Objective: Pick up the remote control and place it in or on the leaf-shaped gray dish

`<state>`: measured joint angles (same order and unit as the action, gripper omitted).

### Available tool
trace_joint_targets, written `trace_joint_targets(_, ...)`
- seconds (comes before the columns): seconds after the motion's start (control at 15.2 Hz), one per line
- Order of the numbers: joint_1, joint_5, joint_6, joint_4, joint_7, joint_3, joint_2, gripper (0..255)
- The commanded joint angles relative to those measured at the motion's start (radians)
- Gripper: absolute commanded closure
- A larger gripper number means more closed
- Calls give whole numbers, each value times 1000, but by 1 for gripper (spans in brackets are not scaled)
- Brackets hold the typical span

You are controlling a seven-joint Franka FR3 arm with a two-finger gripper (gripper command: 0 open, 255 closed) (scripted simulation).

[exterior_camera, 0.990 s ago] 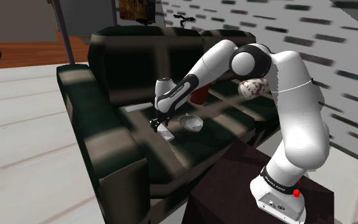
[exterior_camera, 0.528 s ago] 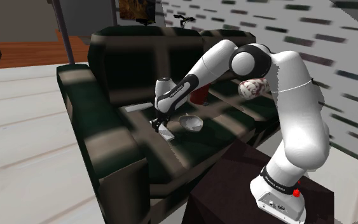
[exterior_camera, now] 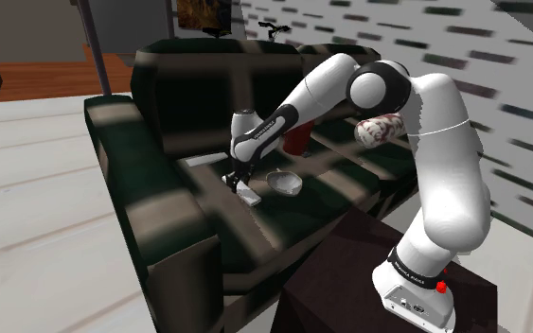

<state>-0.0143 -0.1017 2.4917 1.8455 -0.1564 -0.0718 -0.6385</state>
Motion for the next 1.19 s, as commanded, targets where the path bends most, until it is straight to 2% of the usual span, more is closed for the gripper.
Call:
trace_joint_targets(0.0,1,2,-15,7,1,-2,22,255)
trace_joint_targets(1.12,11,23,-178,3,17,-17,181,255)
